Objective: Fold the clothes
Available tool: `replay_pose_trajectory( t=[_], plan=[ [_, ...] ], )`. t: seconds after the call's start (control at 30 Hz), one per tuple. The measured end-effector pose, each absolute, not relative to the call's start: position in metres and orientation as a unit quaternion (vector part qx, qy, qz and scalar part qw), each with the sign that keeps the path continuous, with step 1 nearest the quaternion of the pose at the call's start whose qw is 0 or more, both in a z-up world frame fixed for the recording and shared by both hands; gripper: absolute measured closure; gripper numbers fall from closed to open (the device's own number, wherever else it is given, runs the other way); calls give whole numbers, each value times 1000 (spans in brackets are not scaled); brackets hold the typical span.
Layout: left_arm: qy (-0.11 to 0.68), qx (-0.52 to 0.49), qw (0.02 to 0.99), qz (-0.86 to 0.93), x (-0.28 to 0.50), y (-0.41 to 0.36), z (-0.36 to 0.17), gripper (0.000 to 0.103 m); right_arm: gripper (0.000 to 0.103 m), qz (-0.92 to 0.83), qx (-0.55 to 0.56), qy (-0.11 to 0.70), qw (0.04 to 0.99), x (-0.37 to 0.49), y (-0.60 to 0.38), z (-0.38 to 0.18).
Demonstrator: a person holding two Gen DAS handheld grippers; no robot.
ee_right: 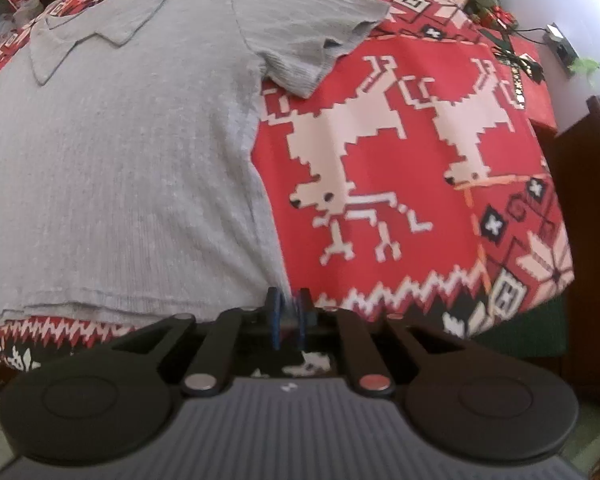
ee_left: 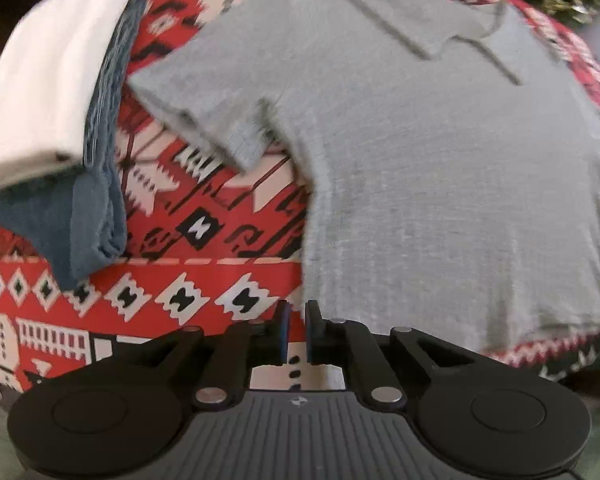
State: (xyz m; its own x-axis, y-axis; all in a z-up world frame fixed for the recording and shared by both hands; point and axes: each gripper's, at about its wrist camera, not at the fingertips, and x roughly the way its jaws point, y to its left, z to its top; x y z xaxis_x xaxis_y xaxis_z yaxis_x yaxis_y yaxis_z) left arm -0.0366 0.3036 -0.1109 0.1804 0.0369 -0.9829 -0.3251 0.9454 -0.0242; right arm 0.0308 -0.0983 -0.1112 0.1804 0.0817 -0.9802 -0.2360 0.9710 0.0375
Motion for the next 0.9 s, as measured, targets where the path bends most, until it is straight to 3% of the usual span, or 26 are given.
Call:
replay_pose_trajectory(
  t=[0.07, 0.3, 0.4, 0.47, 0.67, 0.9],
  plan=[
    [619, -88, 775, 87, -38, 288, -98, 94, 90, 121, -68, 620, 772, 25, -93, -99],
    [583, 29, 811, -46, -26, 200, -100, 90, 91, 265, -132, 565, 771, 5, -18, -89],
    [571, 58, 814, -87, -15, 177, -118, 102, 99, 299, -157, 550, 764, 1, 12, -102],
    [564, 74, 815, -112, -8, 163, -130, 102, 99, 310, -165, 552, 756, -1, 21, -112],
    [550, 117, 813, -153, -26, 140, -146, 102, 99, 320, -165, 553, 751, -11, 22, -129],
    [568, 88, 803, -155, -33, 150, -138, 102, 98, 317, -155, 561, 749, -25, 15, -121]
  ],
)
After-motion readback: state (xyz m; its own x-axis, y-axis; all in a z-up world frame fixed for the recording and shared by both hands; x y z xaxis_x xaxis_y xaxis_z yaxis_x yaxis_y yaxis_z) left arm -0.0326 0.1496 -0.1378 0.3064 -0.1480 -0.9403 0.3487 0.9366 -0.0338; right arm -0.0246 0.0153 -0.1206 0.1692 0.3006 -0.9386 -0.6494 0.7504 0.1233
